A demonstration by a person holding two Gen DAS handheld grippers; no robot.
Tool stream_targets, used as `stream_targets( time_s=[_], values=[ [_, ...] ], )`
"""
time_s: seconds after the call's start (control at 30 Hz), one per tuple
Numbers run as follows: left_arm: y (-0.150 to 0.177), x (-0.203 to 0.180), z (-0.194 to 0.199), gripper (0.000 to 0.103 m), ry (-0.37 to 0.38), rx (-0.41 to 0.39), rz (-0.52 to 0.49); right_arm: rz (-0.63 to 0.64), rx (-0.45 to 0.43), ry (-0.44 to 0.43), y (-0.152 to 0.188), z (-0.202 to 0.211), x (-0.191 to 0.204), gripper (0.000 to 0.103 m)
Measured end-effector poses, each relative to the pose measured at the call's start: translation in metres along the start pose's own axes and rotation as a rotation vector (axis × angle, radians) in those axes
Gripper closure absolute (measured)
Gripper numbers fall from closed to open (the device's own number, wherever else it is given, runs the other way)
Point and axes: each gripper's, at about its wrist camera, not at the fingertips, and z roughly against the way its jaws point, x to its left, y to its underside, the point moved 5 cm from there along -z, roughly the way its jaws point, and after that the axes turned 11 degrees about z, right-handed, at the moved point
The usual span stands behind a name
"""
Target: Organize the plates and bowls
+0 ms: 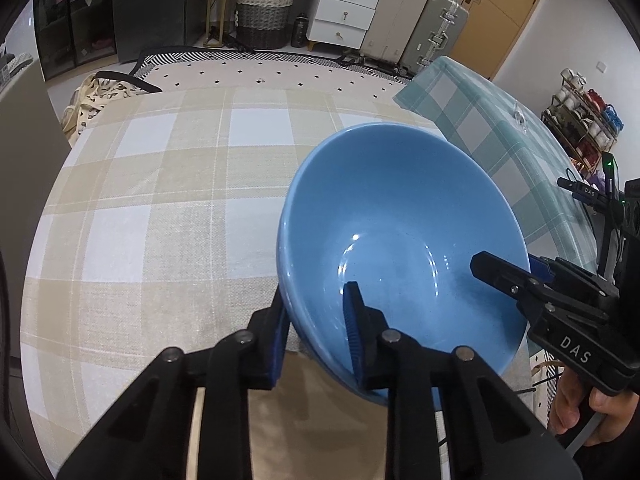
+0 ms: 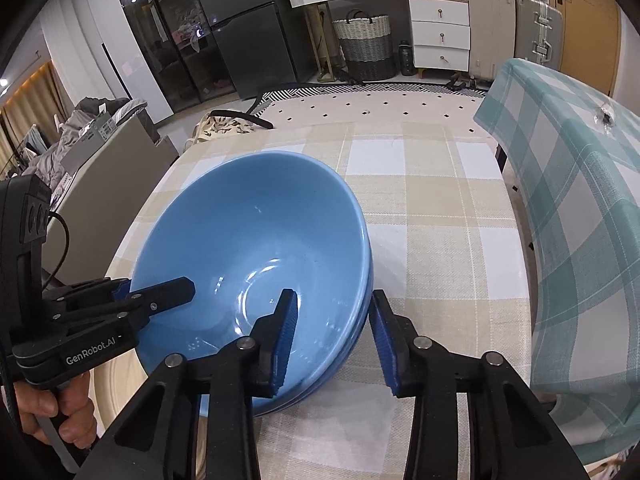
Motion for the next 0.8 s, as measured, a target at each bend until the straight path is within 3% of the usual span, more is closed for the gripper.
stream_targets(
  time_s=[0.8],
  values=[
    [0.0007, -0.0070, 0.0068, 0.079, -0.037, -0.043, -0.048, 0.027, -0.023, 0.026, -0.0016, 0.0054, 0.0006, 0.070]
  ],
)
